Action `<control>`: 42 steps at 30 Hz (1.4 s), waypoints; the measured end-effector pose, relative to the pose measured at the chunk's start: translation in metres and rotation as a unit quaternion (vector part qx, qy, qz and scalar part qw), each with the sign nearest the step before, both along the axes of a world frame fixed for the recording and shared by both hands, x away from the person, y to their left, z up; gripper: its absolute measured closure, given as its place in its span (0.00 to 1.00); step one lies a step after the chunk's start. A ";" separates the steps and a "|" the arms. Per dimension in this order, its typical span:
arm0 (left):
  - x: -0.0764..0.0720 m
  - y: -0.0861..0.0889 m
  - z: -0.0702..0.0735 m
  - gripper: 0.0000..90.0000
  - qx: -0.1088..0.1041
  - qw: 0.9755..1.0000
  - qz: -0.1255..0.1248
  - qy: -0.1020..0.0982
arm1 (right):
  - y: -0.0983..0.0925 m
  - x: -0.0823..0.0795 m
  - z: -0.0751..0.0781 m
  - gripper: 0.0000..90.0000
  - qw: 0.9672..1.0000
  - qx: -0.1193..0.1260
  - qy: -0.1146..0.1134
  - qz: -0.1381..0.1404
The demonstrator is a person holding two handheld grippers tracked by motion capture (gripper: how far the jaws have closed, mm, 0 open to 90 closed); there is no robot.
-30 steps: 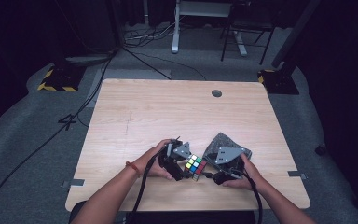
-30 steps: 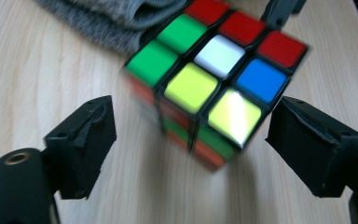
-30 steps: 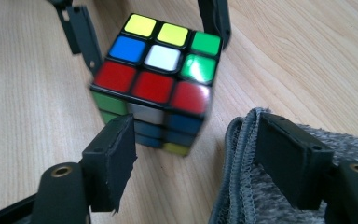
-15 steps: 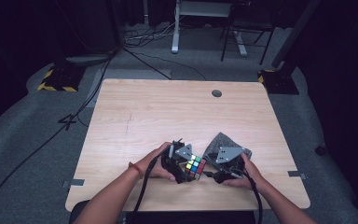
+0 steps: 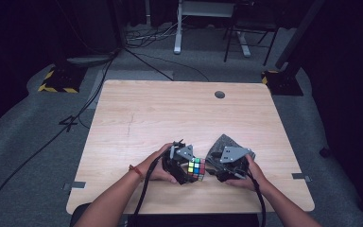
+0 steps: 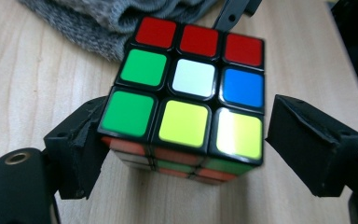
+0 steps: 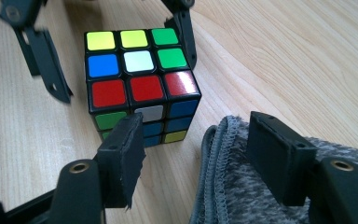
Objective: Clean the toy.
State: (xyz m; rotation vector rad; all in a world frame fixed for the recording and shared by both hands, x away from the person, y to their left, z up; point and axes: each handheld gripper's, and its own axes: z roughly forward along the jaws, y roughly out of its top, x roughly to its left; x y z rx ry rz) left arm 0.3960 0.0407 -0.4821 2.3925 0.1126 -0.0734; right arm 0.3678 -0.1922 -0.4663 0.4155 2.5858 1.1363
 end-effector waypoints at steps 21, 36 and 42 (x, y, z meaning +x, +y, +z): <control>-0.001 0.009 -0.005 0.29 -0.002 1.000 0.007 -0.006 | 0.013 -0.001 0.002 0.39 1.000 0.020 -0.006 0.001; -0.004 0.008 -0.009 0.34 0.008 1.000 -0.005 -0.001 | 0.034 0.002 0.015 0.40 0.999 0.044 -0.012 0.007; -0.005 0.008 -0.008 0.24 0.002 1.000 -0.007 0.004 | 0.046 0.000 0.016 0.40 0.999 0.043 -0.012 0.025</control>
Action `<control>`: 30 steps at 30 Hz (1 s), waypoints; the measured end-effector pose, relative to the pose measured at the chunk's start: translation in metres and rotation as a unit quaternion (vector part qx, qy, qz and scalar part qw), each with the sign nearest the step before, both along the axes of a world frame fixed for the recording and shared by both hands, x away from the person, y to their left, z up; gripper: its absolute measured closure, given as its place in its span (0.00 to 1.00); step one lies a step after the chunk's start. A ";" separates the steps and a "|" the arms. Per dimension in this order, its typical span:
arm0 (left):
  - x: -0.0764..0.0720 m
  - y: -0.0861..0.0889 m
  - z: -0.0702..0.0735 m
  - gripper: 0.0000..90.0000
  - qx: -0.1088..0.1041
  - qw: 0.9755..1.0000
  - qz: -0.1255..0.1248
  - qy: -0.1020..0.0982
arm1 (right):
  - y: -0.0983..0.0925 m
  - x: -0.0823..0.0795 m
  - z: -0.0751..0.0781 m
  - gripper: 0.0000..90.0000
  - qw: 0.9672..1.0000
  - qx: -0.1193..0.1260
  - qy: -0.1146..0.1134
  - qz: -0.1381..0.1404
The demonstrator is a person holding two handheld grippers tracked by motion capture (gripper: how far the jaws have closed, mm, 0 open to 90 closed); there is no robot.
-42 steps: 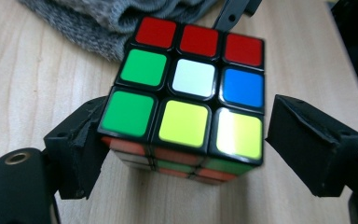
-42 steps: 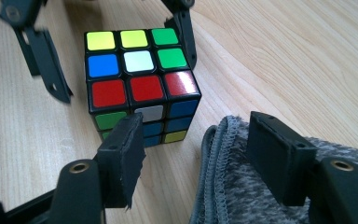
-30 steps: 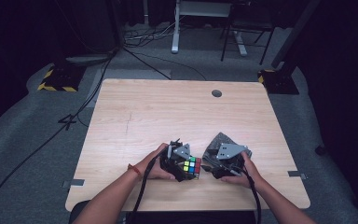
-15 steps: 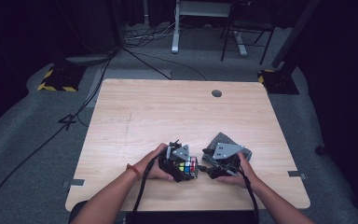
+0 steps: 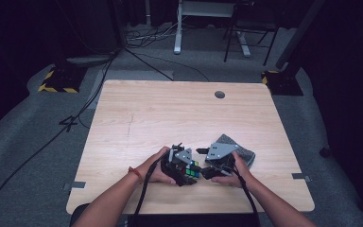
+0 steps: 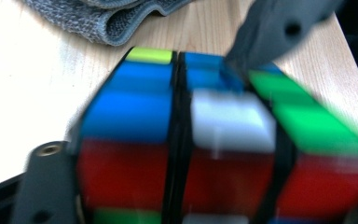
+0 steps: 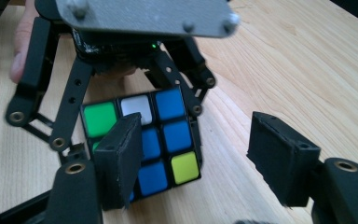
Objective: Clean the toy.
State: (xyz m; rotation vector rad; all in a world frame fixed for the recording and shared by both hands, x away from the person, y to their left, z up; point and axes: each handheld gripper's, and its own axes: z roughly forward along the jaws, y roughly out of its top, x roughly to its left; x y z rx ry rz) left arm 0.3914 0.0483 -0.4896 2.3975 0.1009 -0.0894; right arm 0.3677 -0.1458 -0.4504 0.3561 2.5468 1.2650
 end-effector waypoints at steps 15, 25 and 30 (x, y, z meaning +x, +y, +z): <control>-0.005 0.018 0.006 0.25 0.019 1.000 0.014 -0.011 | 0.007 -0.002 0.003 0.38 1.000 -0.021 -0.001 0.017; -0.009 0.042 0.012 0.19 0.032 0.997 0.061 -0.029 | -0.007 0.001 -0.001 0.38 1.000 -0.022 0.010 0.008; -0.004 0.058 0.012 0.18 0.026 0.995 0.091 -0.027 | -0.012 0.002 -0.001 0.38 1.000 -0.025 0.008 0.003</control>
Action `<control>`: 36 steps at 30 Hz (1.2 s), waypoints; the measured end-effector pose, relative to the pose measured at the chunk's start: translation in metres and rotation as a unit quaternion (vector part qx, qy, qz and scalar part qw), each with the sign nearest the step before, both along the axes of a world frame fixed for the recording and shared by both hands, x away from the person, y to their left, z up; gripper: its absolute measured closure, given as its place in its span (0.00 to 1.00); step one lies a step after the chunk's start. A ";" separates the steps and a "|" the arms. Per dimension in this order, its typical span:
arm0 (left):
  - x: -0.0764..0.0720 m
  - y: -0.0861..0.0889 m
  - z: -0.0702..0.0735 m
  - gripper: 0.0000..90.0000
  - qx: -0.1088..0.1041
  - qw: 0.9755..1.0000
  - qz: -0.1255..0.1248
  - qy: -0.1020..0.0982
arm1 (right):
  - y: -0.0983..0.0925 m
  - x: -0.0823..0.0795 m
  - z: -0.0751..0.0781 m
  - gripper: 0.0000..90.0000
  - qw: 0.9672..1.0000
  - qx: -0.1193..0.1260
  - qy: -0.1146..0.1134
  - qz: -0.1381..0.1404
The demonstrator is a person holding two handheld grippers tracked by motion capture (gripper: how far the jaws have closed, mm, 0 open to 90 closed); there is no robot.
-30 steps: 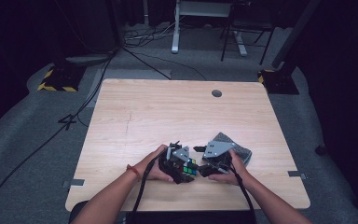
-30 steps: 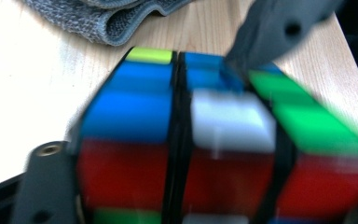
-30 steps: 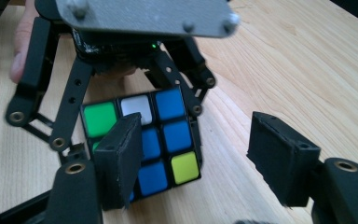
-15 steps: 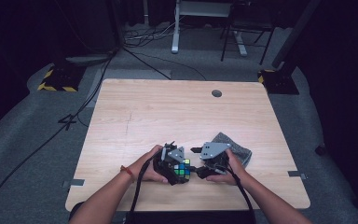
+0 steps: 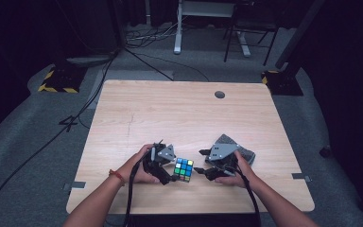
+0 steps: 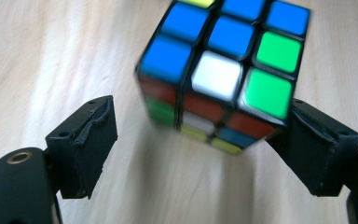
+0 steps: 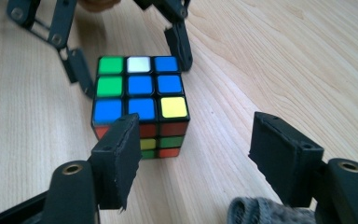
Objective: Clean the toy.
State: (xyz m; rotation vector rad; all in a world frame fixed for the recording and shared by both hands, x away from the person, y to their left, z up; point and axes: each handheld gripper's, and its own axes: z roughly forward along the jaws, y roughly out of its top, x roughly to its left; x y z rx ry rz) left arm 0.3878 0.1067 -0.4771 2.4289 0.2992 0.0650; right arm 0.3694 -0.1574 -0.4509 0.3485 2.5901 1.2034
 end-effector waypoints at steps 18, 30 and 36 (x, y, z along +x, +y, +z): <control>-0.008 -0.004 -0.008 0.18 -0.031 0.999 0.008 0.012 | -0.091 0.018 0.002 0.39 0.993 -0.018 0.026 -0.111; -0.002 -0.027 -0.013 0.23 -0.068 0.997 0.027 0.015 | -0.097 0.034 -0.035 0.41 0.988 -0.058 0.077 -0.120; 0.005 -0.036 -0.019 0.30 -0.040 0.999 0.011 0.014 | -0.102 0.035 -0.039 0.54 0.989 -0.042 0.091 -0.111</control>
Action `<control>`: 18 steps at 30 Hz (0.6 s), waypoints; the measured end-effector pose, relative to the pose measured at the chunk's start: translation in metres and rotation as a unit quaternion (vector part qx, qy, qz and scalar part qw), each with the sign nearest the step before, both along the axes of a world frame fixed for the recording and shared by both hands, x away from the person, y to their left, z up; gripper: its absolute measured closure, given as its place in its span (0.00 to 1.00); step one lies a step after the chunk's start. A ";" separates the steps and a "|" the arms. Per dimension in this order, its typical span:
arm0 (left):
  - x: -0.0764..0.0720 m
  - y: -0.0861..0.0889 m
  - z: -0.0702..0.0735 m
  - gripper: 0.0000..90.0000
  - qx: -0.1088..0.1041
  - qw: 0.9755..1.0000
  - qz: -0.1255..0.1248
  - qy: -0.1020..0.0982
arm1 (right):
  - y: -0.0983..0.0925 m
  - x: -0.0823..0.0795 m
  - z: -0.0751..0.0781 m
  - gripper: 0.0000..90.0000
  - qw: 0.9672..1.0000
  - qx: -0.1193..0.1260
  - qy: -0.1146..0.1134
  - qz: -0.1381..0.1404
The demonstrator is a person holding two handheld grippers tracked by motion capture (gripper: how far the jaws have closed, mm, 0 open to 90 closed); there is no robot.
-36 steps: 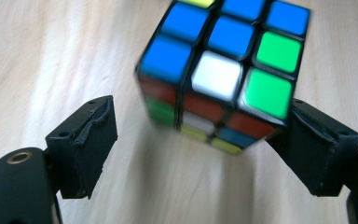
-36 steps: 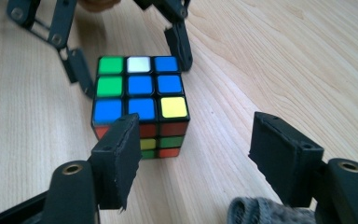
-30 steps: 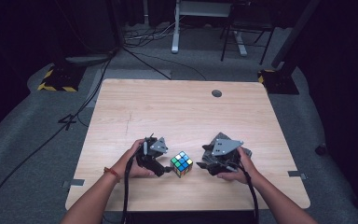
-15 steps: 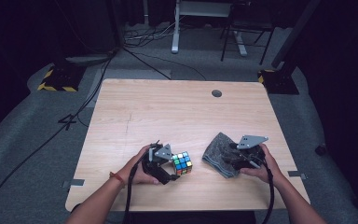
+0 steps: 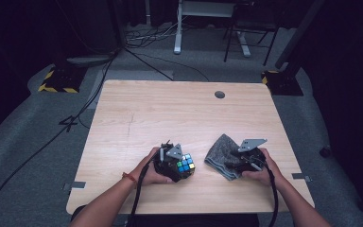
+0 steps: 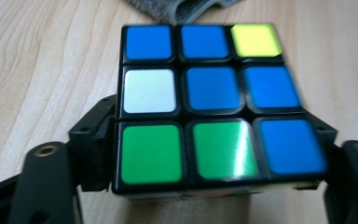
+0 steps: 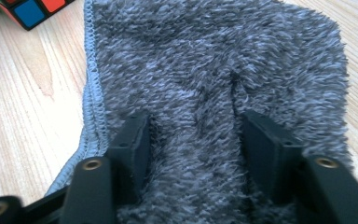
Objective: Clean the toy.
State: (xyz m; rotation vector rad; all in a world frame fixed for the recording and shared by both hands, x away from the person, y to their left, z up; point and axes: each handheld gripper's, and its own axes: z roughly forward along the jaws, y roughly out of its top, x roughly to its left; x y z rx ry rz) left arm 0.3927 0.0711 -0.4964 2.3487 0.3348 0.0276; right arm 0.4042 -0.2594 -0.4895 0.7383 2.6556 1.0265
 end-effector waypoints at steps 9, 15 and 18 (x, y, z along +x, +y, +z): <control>0.009 -0.007 0.001 0.37 0.018 1.000 -0.005 -0.018 | -0.004 -0.001 0.000 0.81 1.000 0.006 -0.010 0.006; 0.010 -0.010 0.005 0.37 0.007 1.000 -0.016 -0.020 | -0.005 -0.002 0.001 0.86 1.000 0.008 -0.019 0.010; 0.009 -0.009 0.010 0.37 -0.003 0.999 -0.026 -0.023 | -0.008 -0.002 0.003 0.87 1.000 0.014 -0.021 0.009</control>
